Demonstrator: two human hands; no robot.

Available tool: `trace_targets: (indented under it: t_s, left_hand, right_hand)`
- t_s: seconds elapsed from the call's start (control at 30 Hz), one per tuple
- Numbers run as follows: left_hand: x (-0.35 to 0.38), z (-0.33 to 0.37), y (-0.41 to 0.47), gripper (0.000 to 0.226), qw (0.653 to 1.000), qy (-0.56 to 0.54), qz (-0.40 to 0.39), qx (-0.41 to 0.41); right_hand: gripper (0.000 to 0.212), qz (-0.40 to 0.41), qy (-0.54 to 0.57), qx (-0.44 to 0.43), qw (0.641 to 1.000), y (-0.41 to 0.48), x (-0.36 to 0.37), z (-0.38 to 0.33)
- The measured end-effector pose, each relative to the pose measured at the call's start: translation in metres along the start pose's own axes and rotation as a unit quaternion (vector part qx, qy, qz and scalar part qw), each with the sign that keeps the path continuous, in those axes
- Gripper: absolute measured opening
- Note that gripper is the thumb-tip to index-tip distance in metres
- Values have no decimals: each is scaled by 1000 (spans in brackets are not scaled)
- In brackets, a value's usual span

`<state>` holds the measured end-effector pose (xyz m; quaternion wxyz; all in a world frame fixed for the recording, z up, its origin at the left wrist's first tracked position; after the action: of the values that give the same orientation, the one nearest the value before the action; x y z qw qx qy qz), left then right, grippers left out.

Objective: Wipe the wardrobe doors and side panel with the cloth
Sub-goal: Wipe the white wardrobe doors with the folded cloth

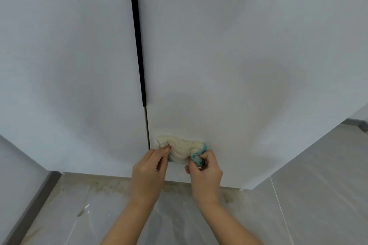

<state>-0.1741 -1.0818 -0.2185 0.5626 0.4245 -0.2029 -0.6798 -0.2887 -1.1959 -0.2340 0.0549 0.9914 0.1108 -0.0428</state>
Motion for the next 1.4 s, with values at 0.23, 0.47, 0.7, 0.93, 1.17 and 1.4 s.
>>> trace_targets:
  t_s: [0.23, 0.47, 0.7, 0.93, 1.17, 1.4]
  left_hand:
    - [34, -55, -74, 15, 985, 64, -127, -100]
    - [56, -92, -120, 21, 928, 148, -278, -200]
    - [57, -61, -108, 24, 919, 155, -312, -182]
    - [13, 35, -5, 16, 952, 114, -233, -161]
    - [-79, 181, 105, 21, 961, 46, -216, -168]
    - [-158, 372, 242, 33, 956, -80, -246, -139]
  right_hand:
    - [32, -4, -119, 61, 991, -15, 10, 98]
    - [30, -42, -151, 157, 975, -17, 16, 162]
    - [17, -46, -162, 188, 968, -10, -7, 166]
    - [5, -17, -48, 241, 969, 2, -40, 20]
    - [31, 79, 136, 311, 937, -17, -106, -181]
    - [37, 96, 383, 423, 815, -31, -182, -400]
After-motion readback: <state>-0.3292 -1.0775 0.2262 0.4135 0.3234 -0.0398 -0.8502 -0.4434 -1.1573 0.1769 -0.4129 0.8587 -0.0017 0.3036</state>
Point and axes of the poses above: each hand's wrist, its own y-axis towards the middle knuckle, its own x-axis out of the palm, z = x × y, the point moved 5 cm from there along y, towards the middle knuckle, and after that the axes turned 10 degrees about z, right-handed, at the moved point
